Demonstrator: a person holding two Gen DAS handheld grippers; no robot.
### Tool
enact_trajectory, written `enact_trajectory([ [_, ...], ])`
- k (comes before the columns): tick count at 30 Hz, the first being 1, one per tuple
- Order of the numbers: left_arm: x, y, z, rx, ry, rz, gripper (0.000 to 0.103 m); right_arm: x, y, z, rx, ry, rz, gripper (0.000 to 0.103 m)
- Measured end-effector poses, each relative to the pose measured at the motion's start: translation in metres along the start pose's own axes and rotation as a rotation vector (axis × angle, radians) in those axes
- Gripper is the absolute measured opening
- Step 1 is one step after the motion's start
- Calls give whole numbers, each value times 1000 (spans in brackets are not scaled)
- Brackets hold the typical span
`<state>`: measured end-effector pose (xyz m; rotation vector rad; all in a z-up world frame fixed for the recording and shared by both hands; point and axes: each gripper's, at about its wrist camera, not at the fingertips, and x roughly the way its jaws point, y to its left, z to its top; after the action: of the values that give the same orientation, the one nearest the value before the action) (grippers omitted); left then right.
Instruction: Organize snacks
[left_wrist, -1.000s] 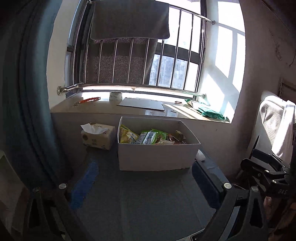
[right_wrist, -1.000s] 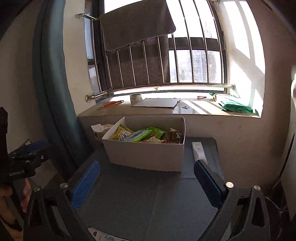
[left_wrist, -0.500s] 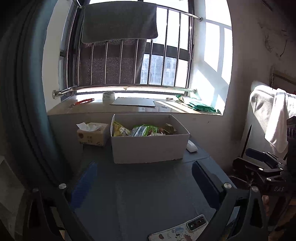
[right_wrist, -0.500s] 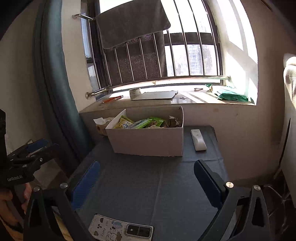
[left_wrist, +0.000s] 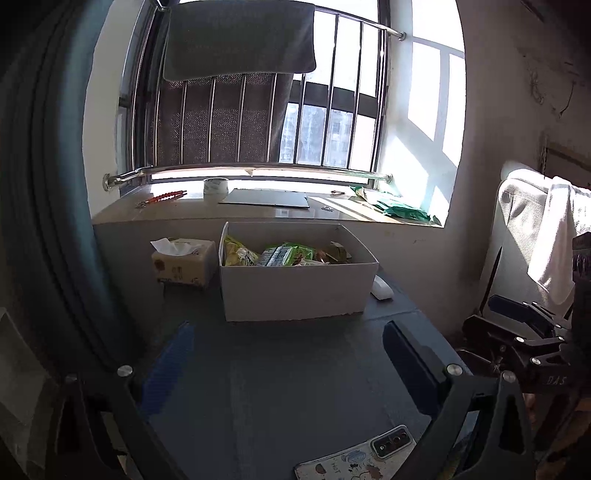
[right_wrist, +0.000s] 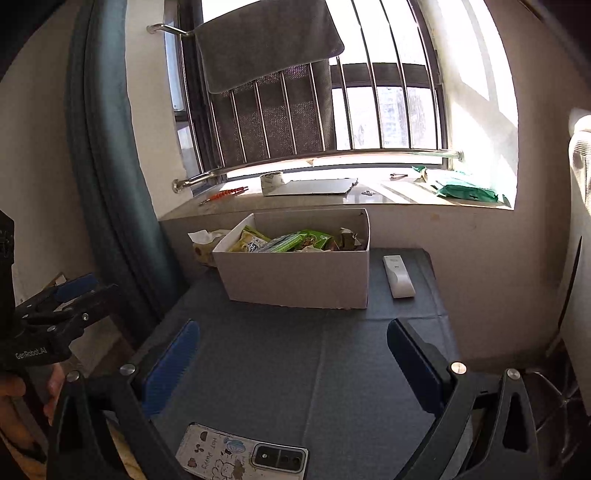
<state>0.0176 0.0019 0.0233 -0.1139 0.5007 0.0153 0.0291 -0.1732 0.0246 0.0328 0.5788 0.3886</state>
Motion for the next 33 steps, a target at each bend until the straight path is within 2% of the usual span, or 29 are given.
enact_trajectory([
  [33,4,0,-4,1,15,-6,103,3,0,-3,6,20,23,103],
])
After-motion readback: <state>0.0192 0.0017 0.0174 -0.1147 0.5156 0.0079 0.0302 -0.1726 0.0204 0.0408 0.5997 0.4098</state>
